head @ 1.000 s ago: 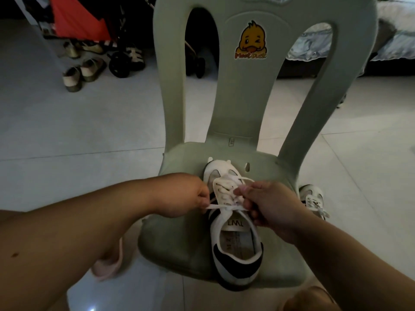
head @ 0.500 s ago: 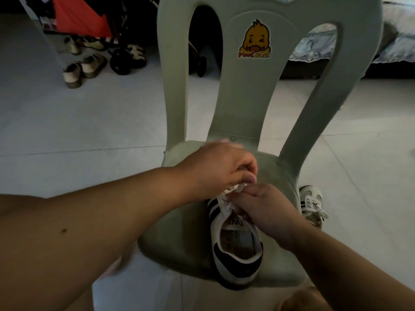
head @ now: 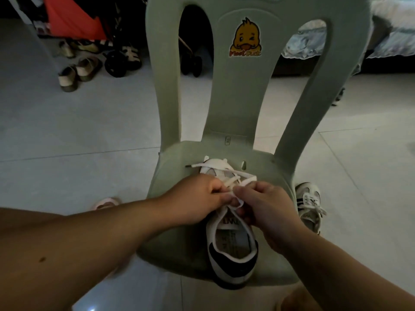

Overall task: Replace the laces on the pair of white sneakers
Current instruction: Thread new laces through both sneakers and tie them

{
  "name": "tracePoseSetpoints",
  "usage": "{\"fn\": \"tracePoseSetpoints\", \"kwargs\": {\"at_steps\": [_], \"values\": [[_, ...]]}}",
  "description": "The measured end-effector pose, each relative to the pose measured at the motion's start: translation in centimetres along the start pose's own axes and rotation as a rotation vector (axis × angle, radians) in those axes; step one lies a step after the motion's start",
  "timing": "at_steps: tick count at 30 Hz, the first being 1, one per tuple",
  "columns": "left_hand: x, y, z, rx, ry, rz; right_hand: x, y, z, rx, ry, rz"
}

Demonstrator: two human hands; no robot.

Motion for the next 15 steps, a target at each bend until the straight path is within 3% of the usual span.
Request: {"fn": "tracePoseSetpoints", "kwargs": {"at_steps": [4,8,10,12,15], "values": [[-1.4,0.0,-0.3,0.028,-0.099,-0.18,-1.6,0.7,-0.2,-0.104,-0.119,-0.186],[-0.3,0.0,-0.3,0.015,-0.016,0.029,-4.4,1.5,-0.7,-0.049,-0.475,-0.941],[0.5,-0.2,-0.4,0.036,0.061,0.159,-4.6,2.8,-0.9,-0.076,-0.544,-1.216],[0.9,-0.5,-0.6,0.059,0.114,0.211,-4.5,3.0,-0.7,-0.095,-0.514,-1.264],[1.3,-1.3,-0.8,0.124,0.168,0.203,-4.7,2.6,-0.8,-0.107,-0.432,-1.112]]}}
Point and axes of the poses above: each hand's wrist, its own z-axis towards the middle knuckle, its own y-axis out of the palm, x = y × z, the point moved 9 cm from there along z, towards the middle knuckle, and after that the axes turned 2 degrees about z, right-handed, at the moved point
